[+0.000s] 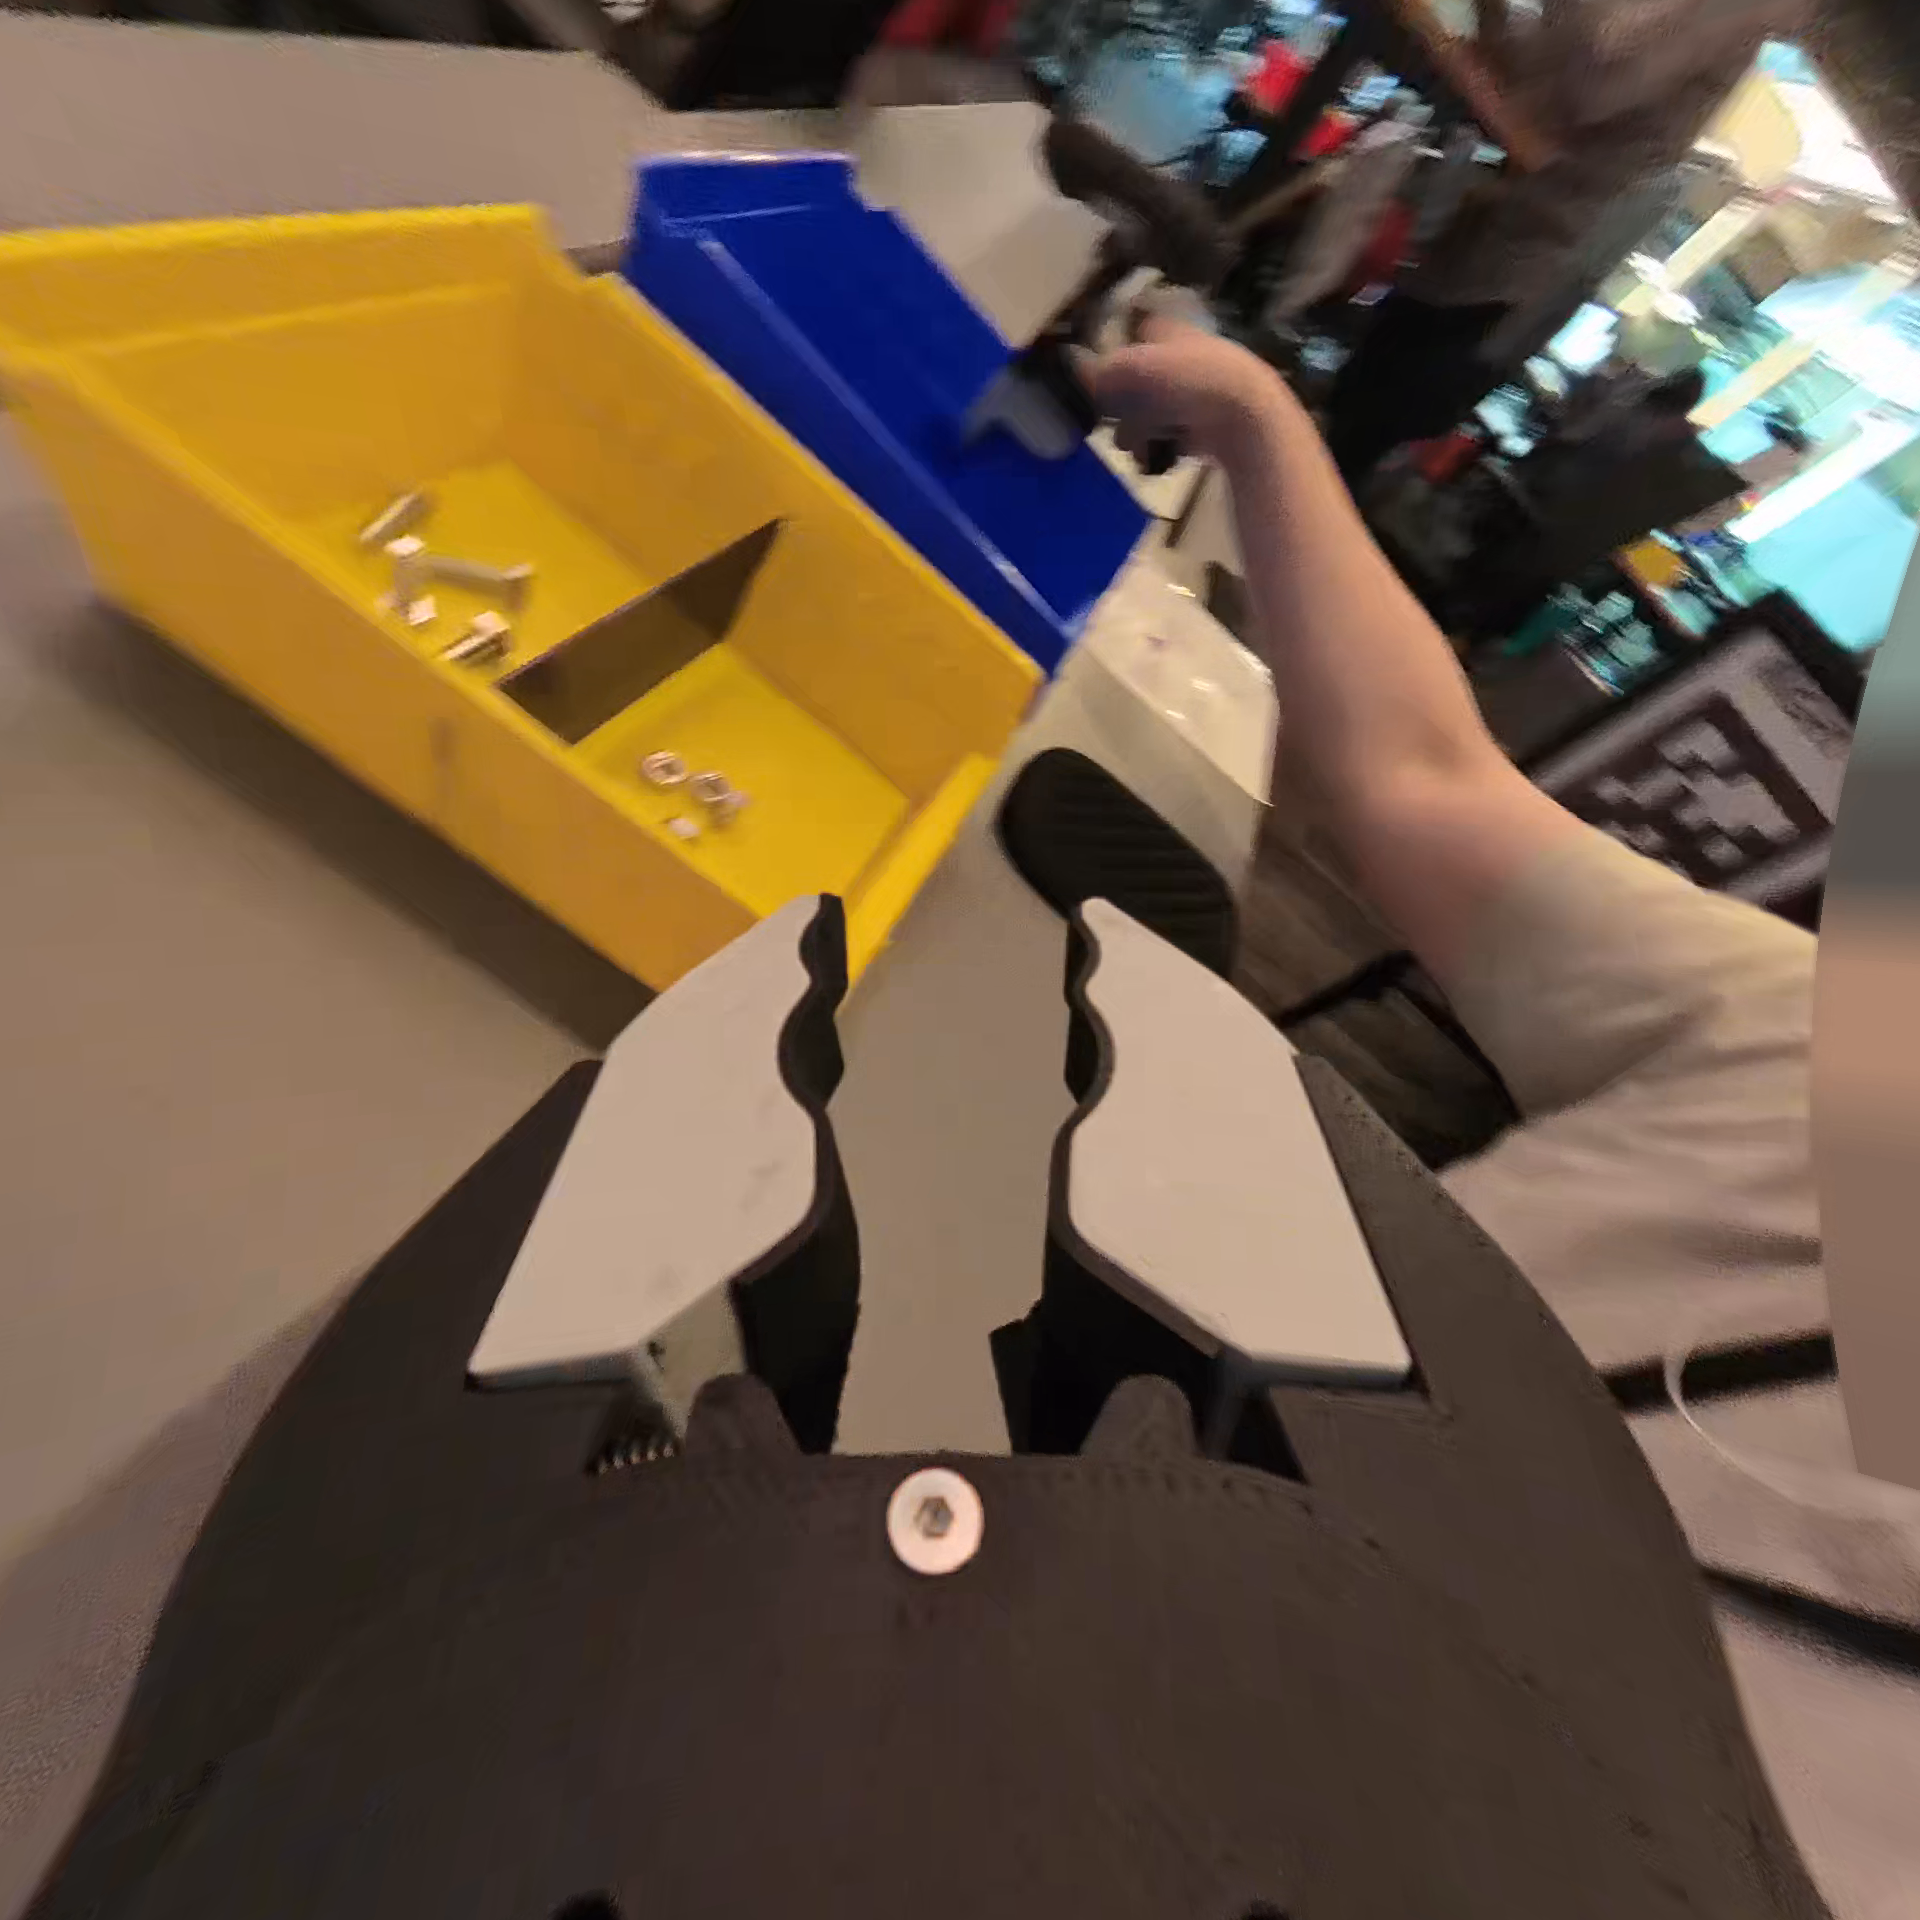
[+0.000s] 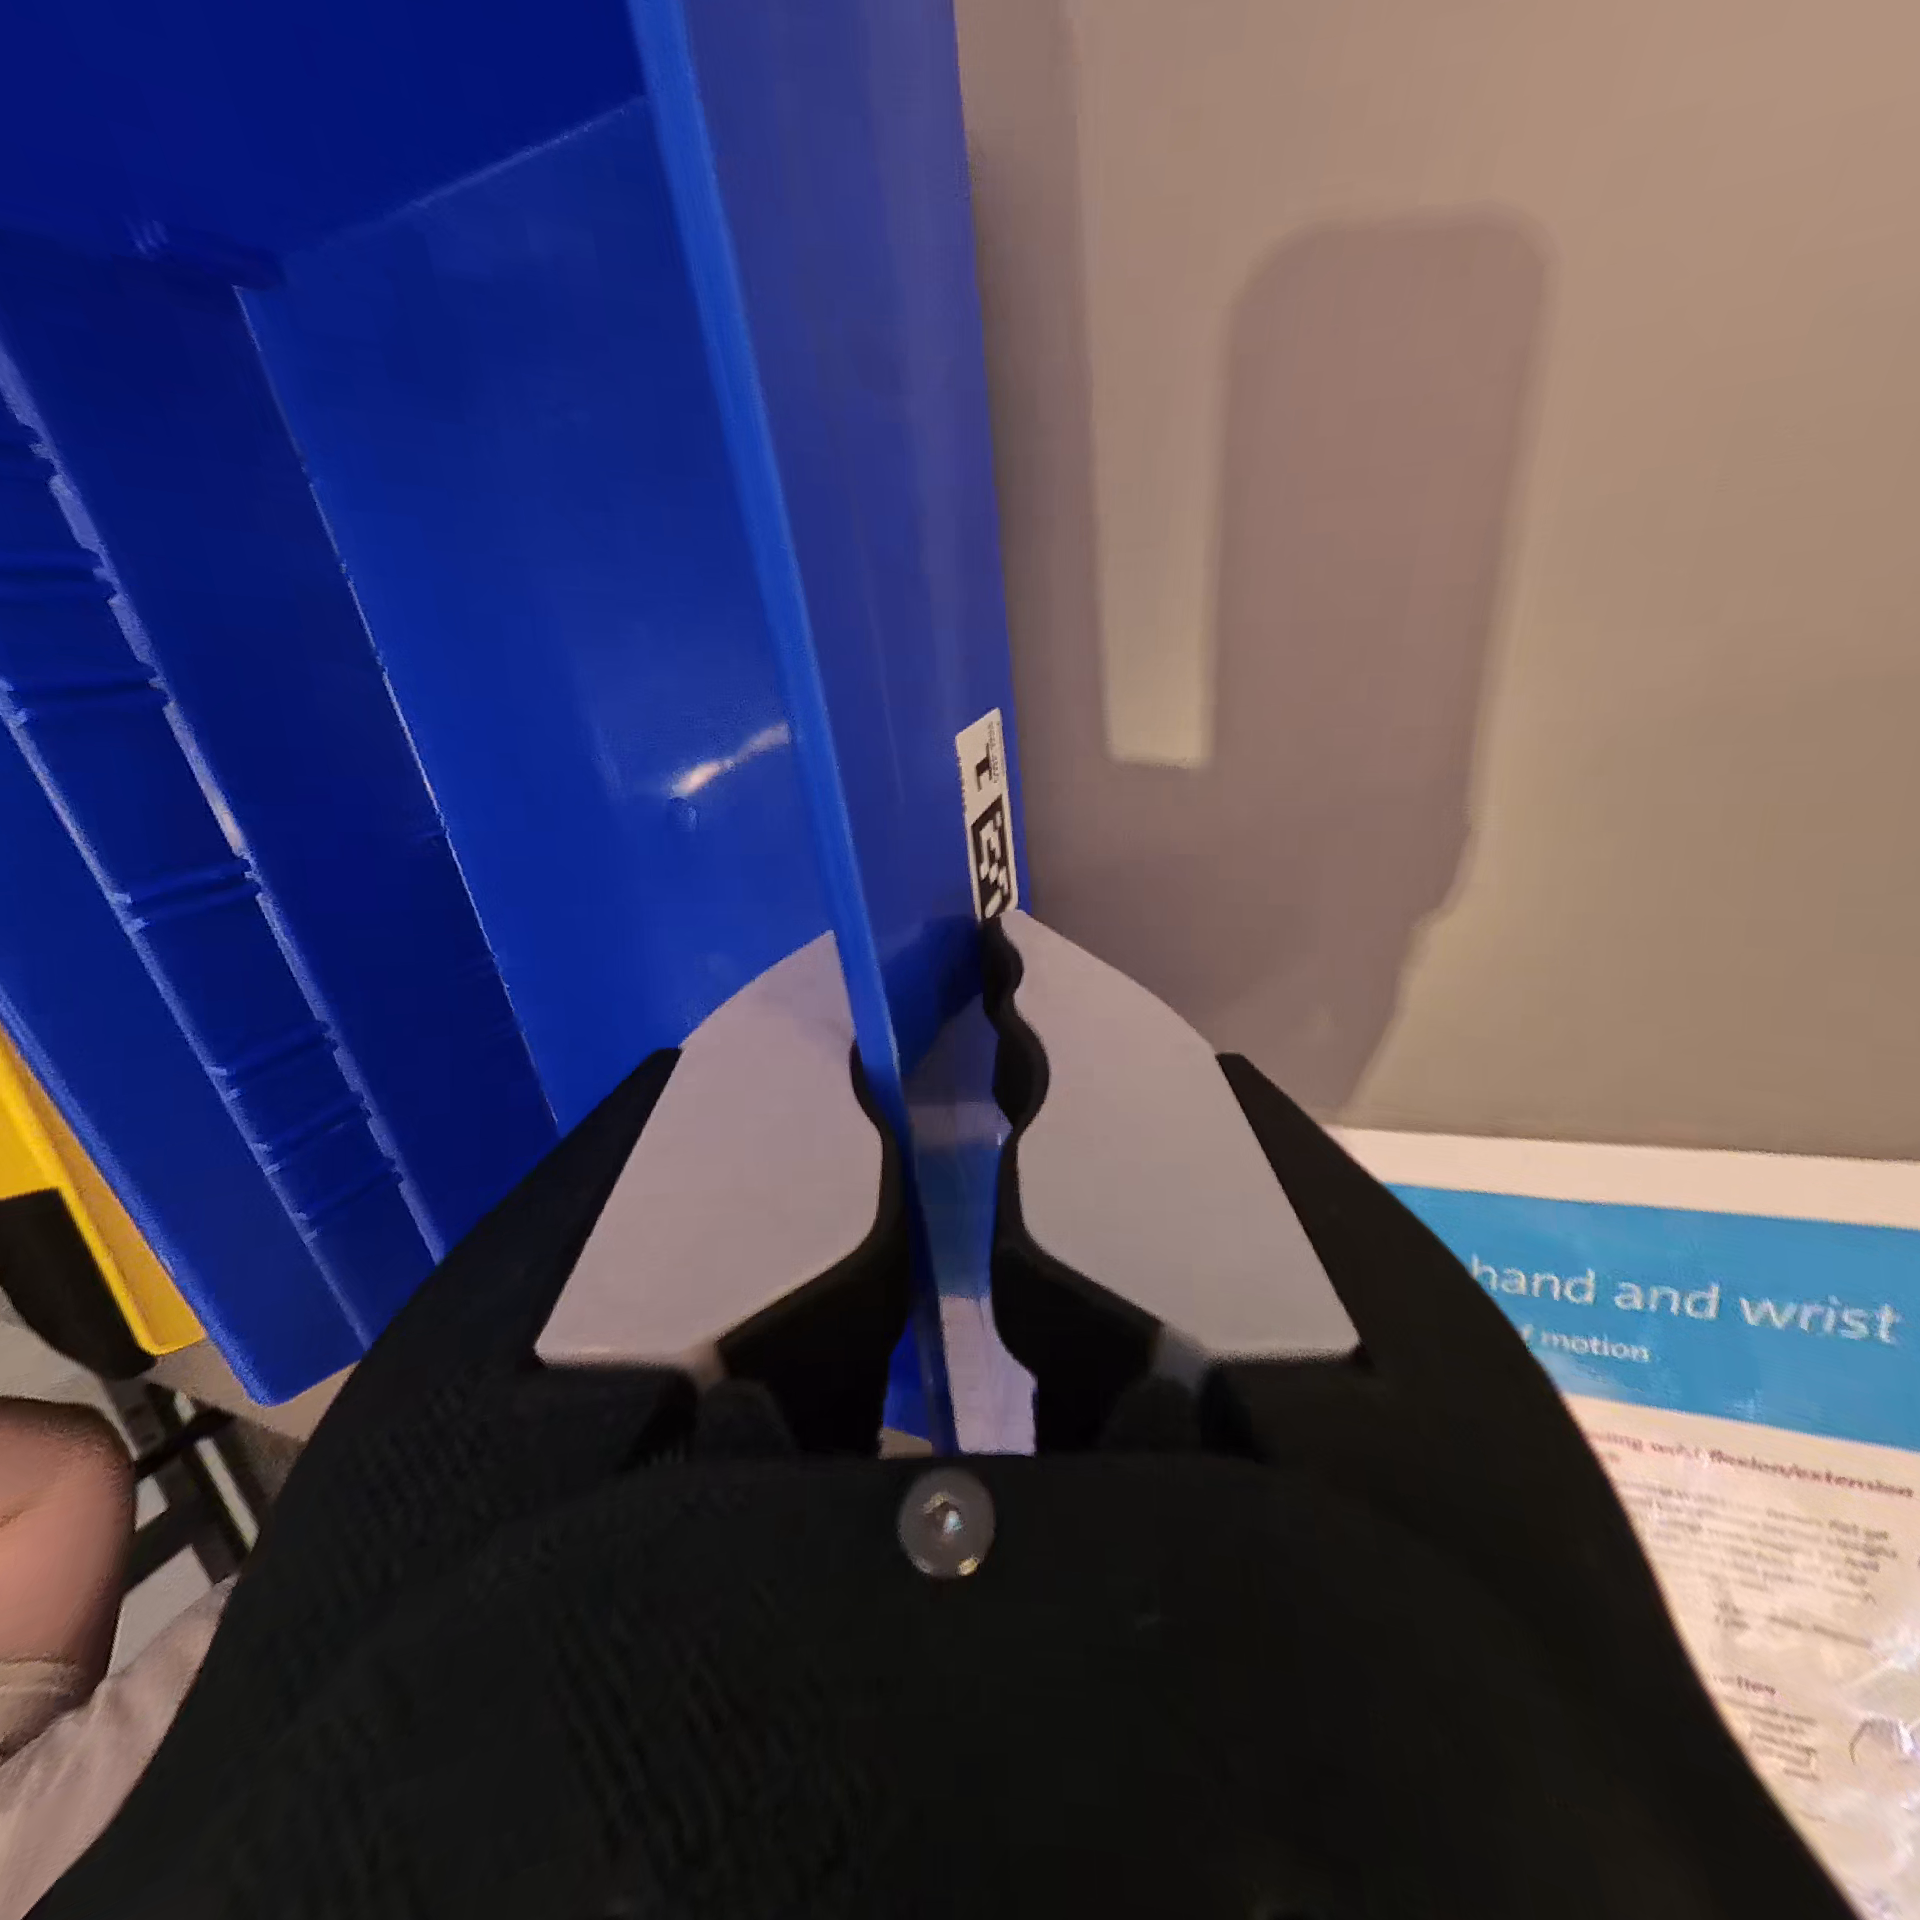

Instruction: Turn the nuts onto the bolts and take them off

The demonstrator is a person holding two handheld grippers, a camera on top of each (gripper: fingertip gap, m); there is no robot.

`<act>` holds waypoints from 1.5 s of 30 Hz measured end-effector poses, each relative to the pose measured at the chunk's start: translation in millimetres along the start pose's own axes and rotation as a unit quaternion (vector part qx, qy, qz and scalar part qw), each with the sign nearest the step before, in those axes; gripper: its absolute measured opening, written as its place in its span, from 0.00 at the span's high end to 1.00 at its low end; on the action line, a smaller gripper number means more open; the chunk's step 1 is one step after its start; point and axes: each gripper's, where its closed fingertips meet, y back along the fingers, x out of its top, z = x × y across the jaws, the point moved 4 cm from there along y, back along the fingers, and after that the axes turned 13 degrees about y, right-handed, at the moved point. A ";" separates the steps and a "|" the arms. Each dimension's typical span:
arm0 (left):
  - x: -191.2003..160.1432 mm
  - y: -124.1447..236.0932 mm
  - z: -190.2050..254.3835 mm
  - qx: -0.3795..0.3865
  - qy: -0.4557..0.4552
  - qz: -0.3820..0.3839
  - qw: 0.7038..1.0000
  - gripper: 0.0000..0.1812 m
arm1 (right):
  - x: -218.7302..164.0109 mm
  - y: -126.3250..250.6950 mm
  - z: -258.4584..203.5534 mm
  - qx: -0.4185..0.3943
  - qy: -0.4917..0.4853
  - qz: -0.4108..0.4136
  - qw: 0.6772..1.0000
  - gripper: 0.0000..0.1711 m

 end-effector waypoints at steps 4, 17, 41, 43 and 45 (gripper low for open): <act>2.4 -25.5 -35.5 0.132 0.043 -0.010 0.990 0.68 | 11.8 -12.8 -9.2 0.017 -0.001 -0.006 1.000 0.90; 24.1 -111.1 -80.2 0.305 0.129 -0.106 0.938 0.61 | -1.9 -17.0 -41.8 0.118 -0.019 0.082 0.989 0.82; -7.1 87.5 -213.8 0.517 0.243 -0.185 0.800 0.91 | -9.7 -17.5 -54.2 0.150 0.028 0.061 0.986 0.82; -22.3 125.5 -220.9 0.527 0.266 -0.173 0.789 0.91 | -9.3 -17.3 -53.4 0.149 0.024 0.061 0.987 0.82; -35.8 157.3 -226.6 0.526 0.293 -0.150 0.784 0.91 | -9.2 -17.2 -53.0 0.148 0.021 0.062 0.987 0.82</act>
